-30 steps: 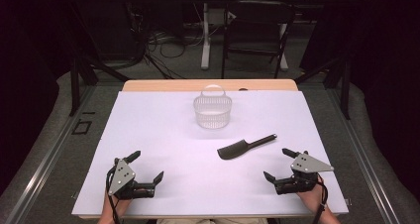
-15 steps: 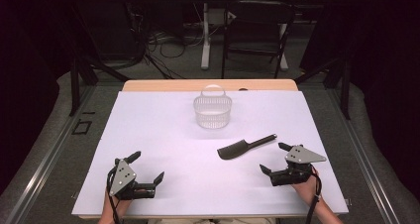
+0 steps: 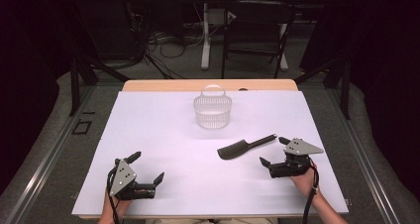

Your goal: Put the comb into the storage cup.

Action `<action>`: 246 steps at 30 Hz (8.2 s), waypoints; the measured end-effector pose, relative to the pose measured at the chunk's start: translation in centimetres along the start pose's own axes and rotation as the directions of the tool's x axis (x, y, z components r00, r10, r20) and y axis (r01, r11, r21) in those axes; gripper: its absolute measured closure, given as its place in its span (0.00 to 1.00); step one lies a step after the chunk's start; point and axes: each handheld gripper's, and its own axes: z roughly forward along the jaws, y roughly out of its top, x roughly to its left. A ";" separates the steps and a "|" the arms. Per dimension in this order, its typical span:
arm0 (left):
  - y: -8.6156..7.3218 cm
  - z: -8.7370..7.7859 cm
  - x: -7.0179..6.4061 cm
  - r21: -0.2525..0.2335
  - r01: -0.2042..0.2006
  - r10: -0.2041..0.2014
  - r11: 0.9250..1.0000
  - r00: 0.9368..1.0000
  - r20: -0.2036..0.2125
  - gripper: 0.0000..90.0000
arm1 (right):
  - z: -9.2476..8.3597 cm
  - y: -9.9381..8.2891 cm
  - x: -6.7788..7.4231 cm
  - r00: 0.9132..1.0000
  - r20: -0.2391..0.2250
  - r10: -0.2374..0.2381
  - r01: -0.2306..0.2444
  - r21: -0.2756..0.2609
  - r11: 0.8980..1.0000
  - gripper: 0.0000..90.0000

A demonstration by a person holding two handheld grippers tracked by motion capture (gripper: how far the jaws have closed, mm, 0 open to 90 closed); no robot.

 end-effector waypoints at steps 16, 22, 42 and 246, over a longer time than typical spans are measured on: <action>-0.1 -0.1 0.1 0.001 0.000 0.000 1.000 1.000 -0.005 0.00 | 1.8 0.5 -1.7 1.000 0.028 0.012 -0.012 0.030 0.999 0.01; 0.0 0.1 0.0 0.003 0.001 -0.001 1.000 1.000 -0.005 0.00 | 2.3 0.8 -2.3 0.999 0.033 0.017 -0.018 0.030 0.999 0.00; 0.0 0.1 0.1 0.006 0.005 -0.005 1.000 1.000 -0.007 0.00 | 5.0 1.6 -4.0 0.998 0.041 0.053 -0.055 0.065 0.996 0.00; -0.2 0.1 0.4 0.033 -0.005 0.005 0.999 1.000 -0.010 0.00 | 3.7 2.7 -3.8 1.000 0.010 0.000 -0.005 0.435 0.901 0.11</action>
